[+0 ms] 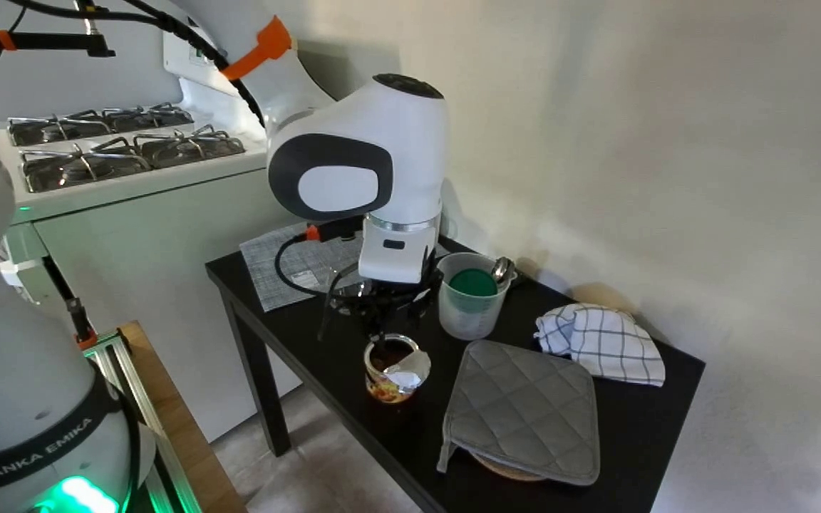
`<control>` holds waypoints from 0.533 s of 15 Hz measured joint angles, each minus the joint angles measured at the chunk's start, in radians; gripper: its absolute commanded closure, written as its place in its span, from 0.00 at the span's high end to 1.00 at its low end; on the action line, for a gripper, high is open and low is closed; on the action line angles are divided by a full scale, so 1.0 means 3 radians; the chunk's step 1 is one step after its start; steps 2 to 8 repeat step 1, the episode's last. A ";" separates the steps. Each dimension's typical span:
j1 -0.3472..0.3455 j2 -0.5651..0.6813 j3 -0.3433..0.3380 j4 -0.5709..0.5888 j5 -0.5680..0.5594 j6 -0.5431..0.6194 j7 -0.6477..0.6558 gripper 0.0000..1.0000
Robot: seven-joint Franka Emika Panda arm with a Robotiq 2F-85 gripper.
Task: Pick up the small black object from the gray tray and put it in the orange can
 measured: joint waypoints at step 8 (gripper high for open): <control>0.0010 -0.0006 0.0010 0.0009 -0.0015 0.0110 -0.0067 0.78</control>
